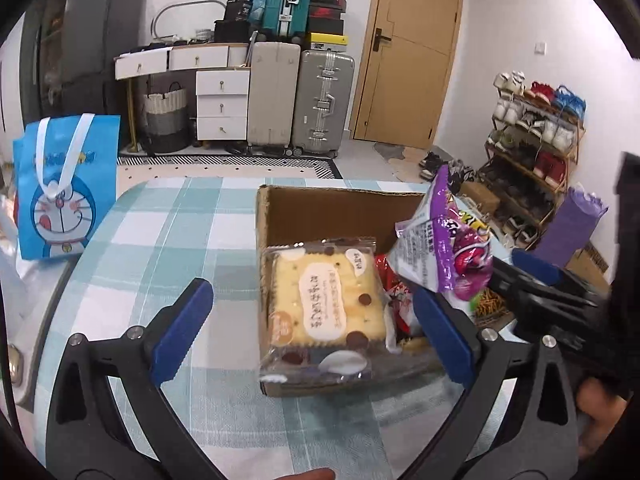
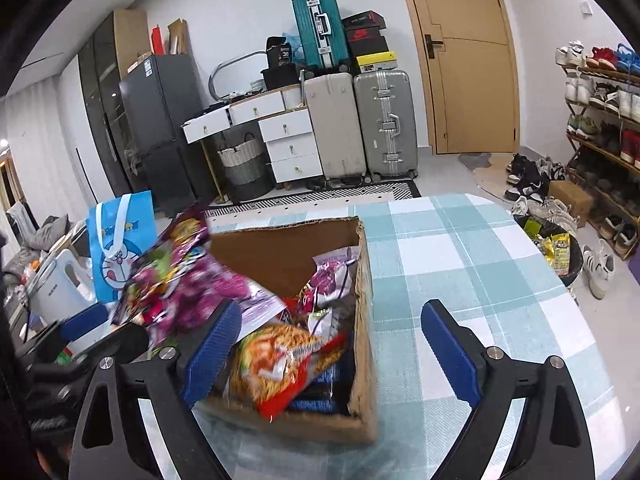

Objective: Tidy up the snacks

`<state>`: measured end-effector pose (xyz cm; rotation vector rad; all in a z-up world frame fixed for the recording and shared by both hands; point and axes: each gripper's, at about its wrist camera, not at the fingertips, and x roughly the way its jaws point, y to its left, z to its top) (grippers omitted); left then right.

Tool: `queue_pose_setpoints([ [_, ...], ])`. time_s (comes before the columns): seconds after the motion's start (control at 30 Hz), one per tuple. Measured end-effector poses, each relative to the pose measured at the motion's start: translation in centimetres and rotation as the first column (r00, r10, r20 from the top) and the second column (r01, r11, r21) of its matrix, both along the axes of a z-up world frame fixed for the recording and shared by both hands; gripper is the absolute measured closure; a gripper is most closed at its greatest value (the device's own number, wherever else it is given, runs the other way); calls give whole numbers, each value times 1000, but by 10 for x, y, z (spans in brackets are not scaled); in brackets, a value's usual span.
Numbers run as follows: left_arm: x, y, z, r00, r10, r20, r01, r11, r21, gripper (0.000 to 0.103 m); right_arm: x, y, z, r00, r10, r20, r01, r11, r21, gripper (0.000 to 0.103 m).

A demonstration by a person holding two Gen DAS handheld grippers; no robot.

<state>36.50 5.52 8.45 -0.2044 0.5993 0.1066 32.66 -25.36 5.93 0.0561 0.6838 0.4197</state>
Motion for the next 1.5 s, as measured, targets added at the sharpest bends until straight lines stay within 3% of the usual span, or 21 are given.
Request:
queue_pose_setpoints([
  [0.13, -6, 3, 1, 1000, -3, 9, 2, 999, 32, 3, 2, 3, 0, 1000, 7, -6, -7, 1000, 11, 10],
  [0.83, -46, -5, 5, 998, -22, 60, 21, 1000, 24, 1, -72, -23, 1, 982, 155, 107, -163, 984, 71, 1],
  [1.5, -117, -23, -31, 996, -51, 72, 44, 995, 89, 1, -134, -35, -12, 961, 191, 202, -196, 980, 9, 1],
])
